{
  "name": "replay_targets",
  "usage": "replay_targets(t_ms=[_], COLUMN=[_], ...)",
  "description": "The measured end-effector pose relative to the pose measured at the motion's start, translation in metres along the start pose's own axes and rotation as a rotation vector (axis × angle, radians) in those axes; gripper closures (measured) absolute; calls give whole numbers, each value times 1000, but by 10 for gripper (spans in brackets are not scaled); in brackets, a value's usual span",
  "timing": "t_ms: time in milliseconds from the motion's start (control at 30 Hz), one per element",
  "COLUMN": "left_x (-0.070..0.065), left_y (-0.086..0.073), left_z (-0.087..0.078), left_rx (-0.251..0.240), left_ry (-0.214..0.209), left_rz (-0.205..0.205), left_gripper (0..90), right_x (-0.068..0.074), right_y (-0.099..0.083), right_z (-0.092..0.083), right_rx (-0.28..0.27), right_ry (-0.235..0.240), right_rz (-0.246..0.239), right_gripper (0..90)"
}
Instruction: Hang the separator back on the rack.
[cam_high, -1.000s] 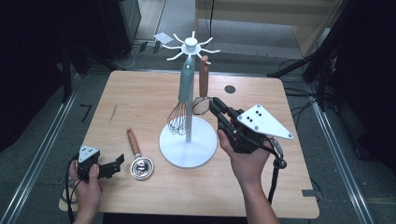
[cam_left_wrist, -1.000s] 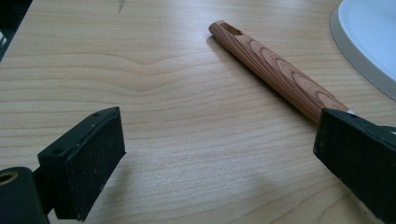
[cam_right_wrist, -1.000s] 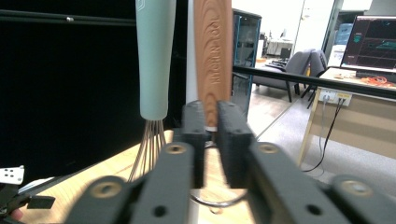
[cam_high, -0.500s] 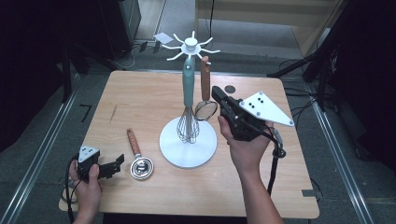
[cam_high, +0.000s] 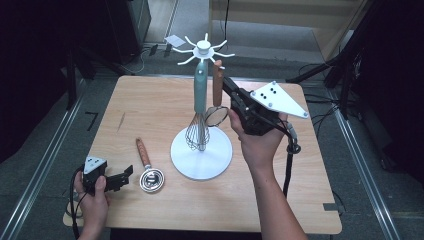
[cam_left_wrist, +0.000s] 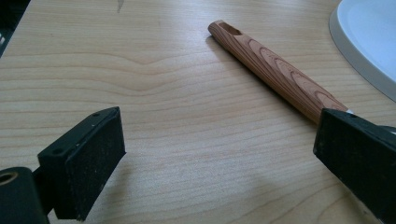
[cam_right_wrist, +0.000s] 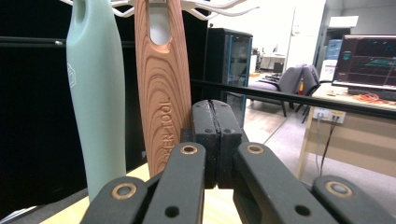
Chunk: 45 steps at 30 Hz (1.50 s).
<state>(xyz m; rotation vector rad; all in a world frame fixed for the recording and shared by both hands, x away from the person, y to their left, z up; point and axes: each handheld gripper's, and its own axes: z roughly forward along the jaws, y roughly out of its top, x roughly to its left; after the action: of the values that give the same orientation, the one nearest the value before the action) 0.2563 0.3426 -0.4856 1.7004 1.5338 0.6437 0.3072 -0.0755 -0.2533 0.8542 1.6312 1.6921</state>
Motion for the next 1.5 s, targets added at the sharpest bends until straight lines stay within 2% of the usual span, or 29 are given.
replay_targets(t_ms=[167, 367, 900, 1100, 1167, 1200, 1300, 1367, 1433, 1500], left_x=[0, 0, 0, -1, -3, -4, -5, -8, -11, -13], left_y=[0, 0, 0, -1, -1, -1, -1, -1, -1, -1], left_z=[0, 0, -1, -1, -2, -3, -5, -6, -8, -9], left_rx=[2, 5, 1, 11, 20, 20, 22, 32, 23, 16], left_ry=[3, 2, -4, 8, 39, 34, -12, -8, -16, -61], left_rz=[1, 4, 3, 11, 24, 27, 36, 35, 35, 32], left_gripper=[23, 23, 23, 36, 76, 115, 128, 194, 374, 520], right_x=[2, 7, 27, 23, 21, 20, 16, 11, 7, 4], right_y=[-1, 1, 3, 0, -2, -4, -11, -17, -24, -31], right_z=[0, -1, 0, -2, -3, -4, -9, -12, -18, -22], right_rx=[2, -3, -6, -4, 0, 3, 25, 32, 46, 64], right_ry=[41, 60, 96, 84, 77, 72, 61, 53, 41, 37], right_rz=[8, 10, -7, -4, -10, -13, -9, -16, -12, -5], right_gripper=[900, 900, 900, 900, 900, 900, 900, 900, 900, 900])
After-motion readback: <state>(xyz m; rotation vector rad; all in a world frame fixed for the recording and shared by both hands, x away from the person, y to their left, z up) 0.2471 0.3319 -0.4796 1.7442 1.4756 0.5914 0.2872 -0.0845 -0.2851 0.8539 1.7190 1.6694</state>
